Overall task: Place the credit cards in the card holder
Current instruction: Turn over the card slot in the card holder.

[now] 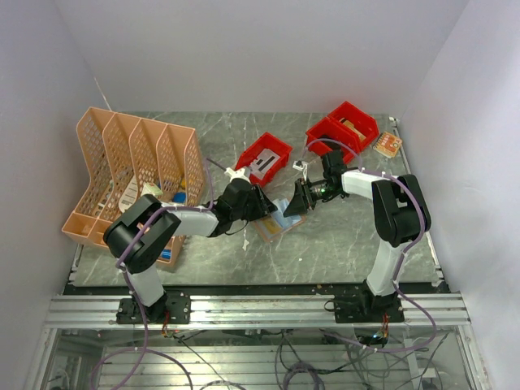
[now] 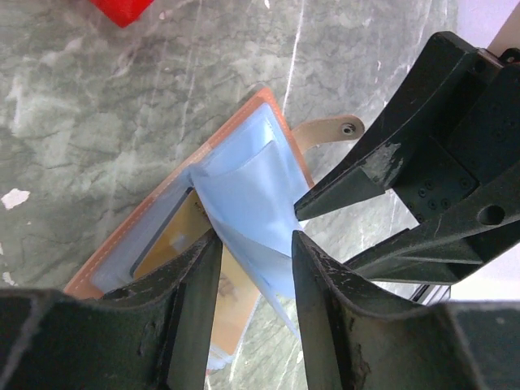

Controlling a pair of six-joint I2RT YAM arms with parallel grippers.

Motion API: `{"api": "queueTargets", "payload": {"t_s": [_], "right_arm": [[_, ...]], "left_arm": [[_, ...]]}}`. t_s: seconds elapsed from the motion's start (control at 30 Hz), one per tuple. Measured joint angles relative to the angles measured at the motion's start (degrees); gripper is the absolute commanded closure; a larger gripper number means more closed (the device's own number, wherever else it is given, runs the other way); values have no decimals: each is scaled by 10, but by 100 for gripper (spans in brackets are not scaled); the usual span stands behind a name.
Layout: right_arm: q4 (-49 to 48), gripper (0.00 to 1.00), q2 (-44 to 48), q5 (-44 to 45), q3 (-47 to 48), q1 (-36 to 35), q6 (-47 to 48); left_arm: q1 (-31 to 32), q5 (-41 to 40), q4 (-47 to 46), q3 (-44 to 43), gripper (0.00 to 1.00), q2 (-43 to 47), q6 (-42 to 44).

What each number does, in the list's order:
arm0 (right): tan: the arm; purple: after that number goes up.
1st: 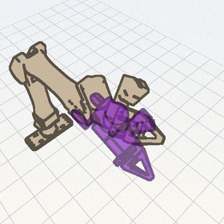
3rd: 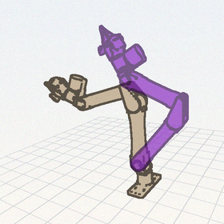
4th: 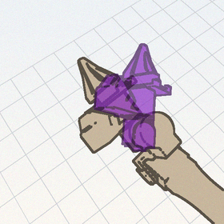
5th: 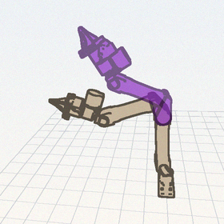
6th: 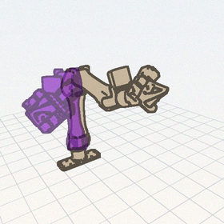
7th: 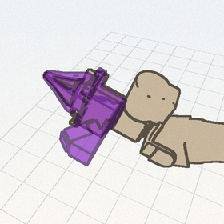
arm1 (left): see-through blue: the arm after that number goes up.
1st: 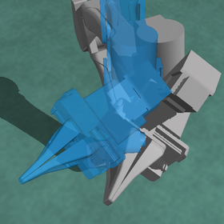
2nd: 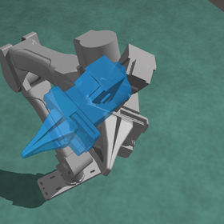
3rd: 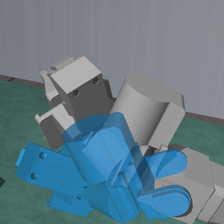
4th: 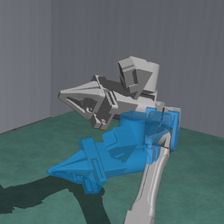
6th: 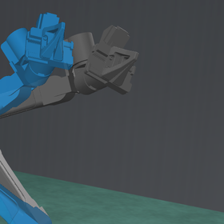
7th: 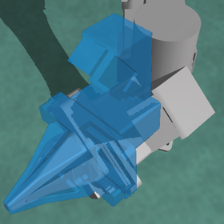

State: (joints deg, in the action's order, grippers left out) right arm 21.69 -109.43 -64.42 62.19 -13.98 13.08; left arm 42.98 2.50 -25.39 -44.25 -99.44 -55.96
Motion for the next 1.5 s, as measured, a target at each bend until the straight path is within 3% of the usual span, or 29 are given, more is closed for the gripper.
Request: {"api": "queueTargets", "payload": {"t_s": [0.5,0.8,0.97,1.3,1.4,1.5], "right_arm": [[10,57,7,76,0,0,21],[12,42,71,71,-9,0,59],[-2,40,135,68,-30,-6,85],[-10,49,121,128,-34,-71,95],[-7,56,107,150,-34,-82,95],[-4,69,99,167,-33,-95,96]], "left_arm": [[-5,2,3,23,44,8,0],[-5,4,-1,25,44,10,0],[-6,6,-1,25,44,10,0],[-6,8,-4,25,44,10,0],[-6,8,-6,26,44,10,0],[-6,8,-6,27,44,10,0]]}}
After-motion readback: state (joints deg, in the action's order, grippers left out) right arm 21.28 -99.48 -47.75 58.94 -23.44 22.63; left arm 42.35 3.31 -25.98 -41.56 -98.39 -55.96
